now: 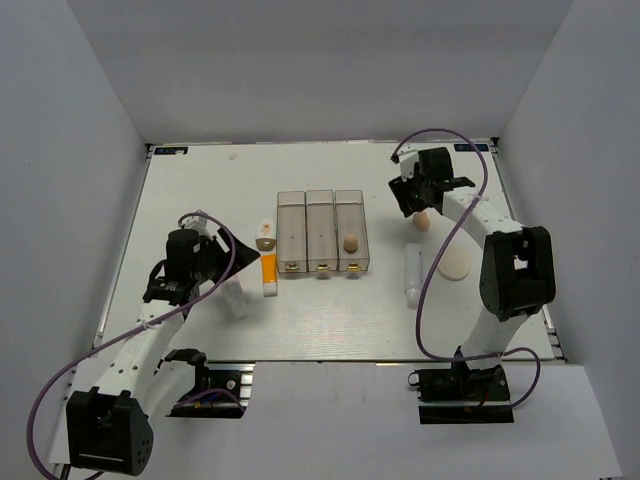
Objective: Organize the makeup
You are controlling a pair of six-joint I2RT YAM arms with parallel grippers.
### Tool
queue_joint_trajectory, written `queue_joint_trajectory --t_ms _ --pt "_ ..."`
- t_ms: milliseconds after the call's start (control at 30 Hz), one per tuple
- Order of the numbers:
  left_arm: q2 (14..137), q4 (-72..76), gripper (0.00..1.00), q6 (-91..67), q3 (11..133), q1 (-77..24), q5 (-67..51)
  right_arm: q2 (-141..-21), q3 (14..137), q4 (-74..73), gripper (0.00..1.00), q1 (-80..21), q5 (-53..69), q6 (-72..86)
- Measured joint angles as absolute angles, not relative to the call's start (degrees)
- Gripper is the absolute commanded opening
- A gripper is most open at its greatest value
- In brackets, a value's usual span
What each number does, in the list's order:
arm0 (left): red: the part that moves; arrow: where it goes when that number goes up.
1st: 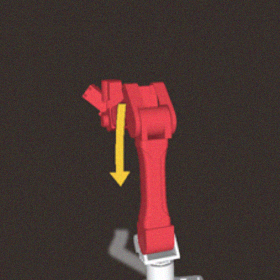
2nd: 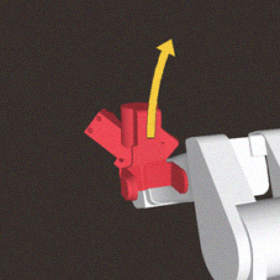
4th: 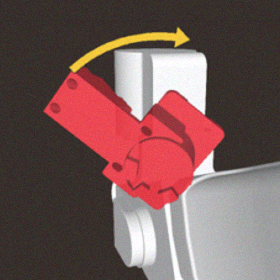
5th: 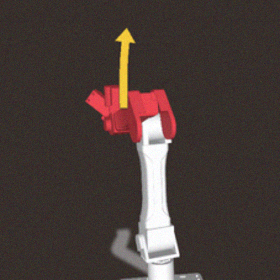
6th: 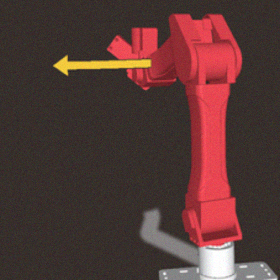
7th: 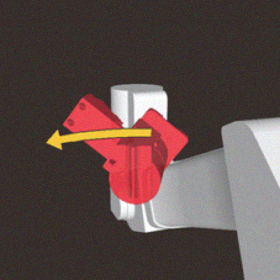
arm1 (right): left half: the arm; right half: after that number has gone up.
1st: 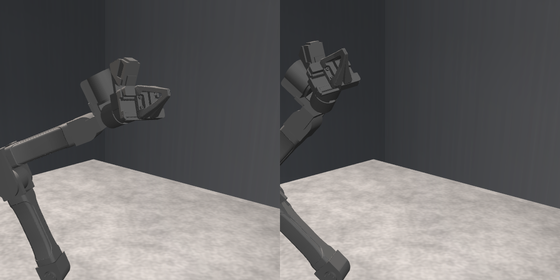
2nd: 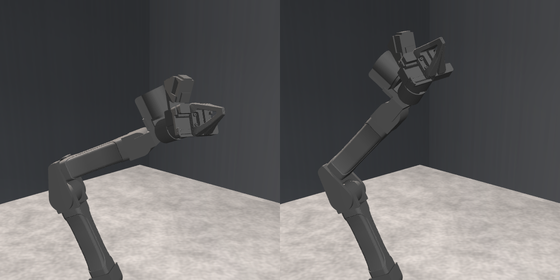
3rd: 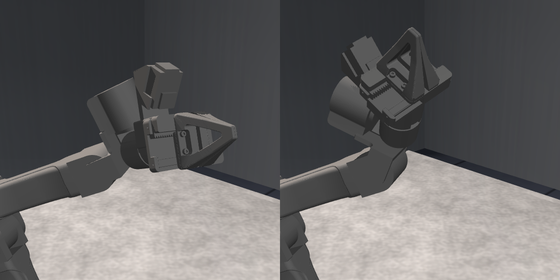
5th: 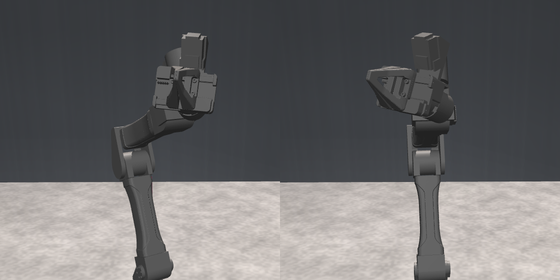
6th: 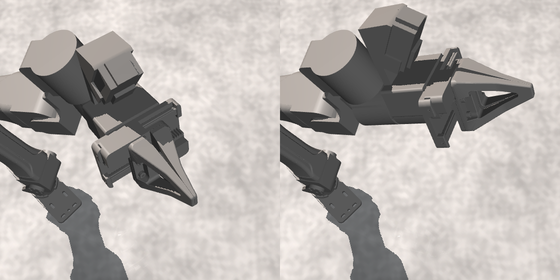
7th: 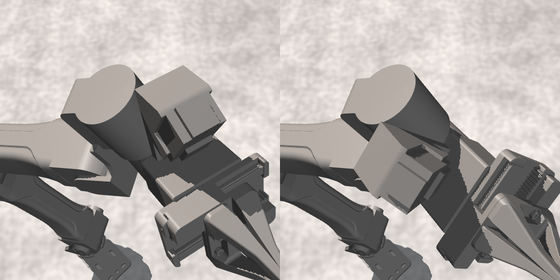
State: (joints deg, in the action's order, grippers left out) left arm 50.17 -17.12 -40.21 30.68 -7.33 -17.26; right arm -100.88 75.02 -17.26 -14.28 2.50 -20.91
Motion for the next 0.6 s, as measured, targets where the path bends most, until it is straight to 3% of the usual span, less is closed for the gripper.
queue_joint_trajectory --t_ms 367,567,600 --pt "51.77 -15.73 0.81 -39.70 30.65 -7.33 -18.52 -105.32 73.23 -16.58 0.64 -12.53 -7.25 -24.05" --pt "51.79 -15.81 0.81 -39.42 30.65 -7.25 -18.63 -109.82 74.85 -18.17 0.53 -11.31 -7.38 -24.60" --pt "51.79 -15.81 0.81 -39.42 30.65 -7.25 -18.63 -110.48 75.26 -18.44 0.47 -11.18 -7.38 -24.60"
